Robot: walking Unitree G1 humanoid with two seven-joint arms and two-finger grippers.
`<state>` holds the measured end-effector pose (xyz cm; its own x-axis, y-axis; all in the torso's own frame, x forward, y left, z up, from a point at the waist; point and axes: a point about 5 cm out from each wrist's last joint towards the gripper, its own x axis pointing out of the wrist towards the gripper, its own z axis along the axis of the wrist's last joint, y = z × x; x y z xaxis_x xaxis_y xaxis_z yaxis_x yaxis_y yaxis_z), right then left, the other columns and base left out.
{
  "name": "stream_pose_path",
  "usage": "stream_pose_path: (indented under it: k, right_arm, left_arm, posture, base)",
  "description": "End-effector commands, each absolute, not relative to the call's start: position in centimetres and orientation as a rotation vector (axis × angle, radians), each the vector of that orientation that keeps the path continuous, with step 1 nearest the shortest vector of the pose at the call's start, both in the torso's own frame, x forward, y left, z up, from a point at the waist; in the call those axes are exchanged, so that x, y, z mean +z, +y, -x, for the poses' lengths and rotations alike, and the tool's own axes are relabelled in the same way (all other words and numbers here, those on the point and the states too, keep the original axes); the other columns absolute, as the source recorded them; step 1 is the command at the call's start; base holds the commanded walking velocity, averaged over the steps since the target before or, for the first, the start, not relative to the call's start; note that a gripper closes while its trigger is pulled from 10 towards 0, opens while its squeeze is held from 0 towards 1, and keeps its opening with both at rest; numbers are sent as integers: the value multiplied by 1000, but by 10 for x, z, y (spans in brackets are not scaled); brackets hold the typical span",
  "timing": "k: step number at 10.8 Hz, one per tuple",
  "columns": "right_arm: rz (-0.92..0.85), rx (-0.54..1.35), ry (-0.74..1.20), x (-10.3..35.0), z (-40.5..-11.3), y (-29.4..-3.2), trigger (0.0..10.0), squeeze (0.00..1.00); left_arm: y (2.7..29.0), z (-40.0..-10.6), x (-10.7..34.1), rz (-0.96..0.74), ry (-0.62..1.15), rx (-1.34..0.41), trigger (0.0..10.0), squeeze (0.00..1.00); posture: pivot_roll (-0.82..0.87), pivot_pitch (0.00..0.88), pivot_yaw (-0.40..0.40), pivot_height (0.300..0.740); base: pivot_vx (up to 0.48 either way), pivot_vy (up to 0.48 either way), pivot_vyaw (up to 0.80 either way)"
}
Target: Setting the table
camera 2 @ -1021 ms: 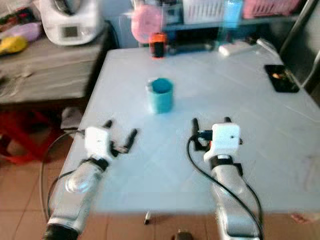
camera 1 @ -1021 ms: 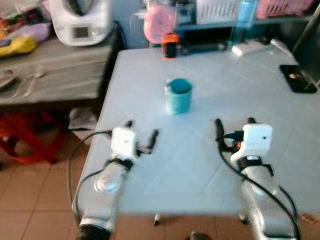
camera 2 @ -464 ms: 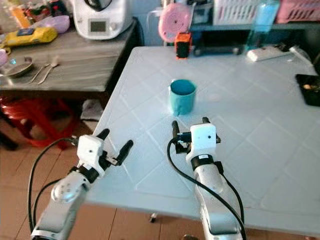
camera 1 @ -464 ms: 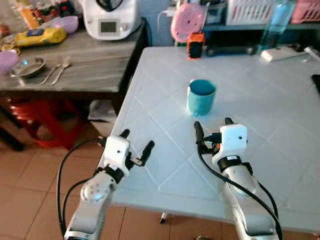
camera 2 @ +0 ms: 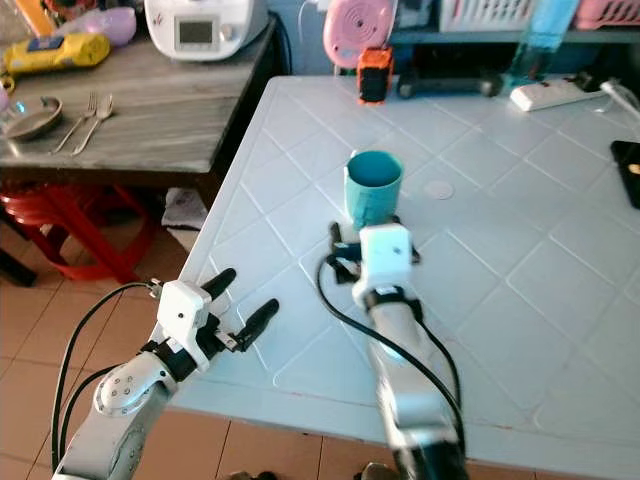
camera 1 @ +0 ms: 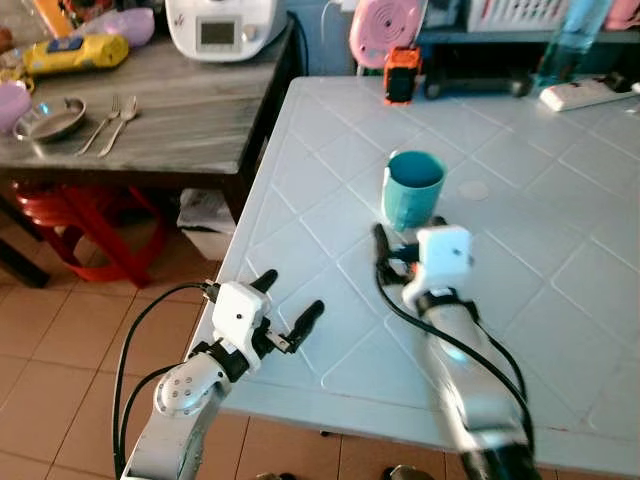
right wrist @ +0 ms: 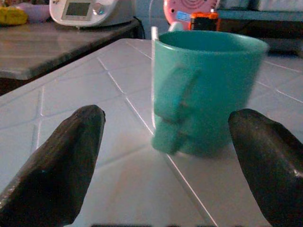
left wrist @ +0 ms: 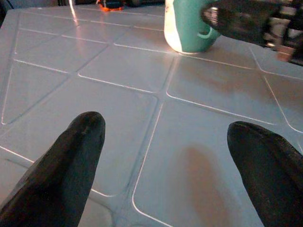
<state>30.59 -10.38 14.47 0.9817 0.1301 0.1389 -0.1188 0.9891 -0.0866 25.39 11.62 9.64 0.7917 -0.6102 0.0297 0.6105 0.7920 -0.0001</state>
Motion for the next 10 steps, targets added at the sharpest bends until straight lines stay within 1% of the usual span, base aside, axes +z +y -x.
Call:
stream_pose_path:
  k: [1,2,4,10]
  right_arm:
    - [68,132,-150,146,-309,-95,10000,0]
    - [68,129,-150,147,-315,-92,10000,0]
    - [85,73,-152,149,-321,-98,10000,0]
    - [132,-102,-138,146,-316,-141,10000,0]
  left_arm:
    - [117,-251,95,4,-16,-672,10000,0]
    - [115,-251,94,12,-13,-682,10000,0]
    - [112,-250,93,20,-13,-697,10000,0]
    - [111,-249,89,22,-6,-709,10000,0]
  posture:
    - [-78,152,98,740]
    - [-81,153,95,740]
    - [-86,150,89,740]
    - [-106,154,99,740]
  base:
    - [0,0,0]
    - [0,0,0]
    - [0,0,0]
    - [0,0,0]
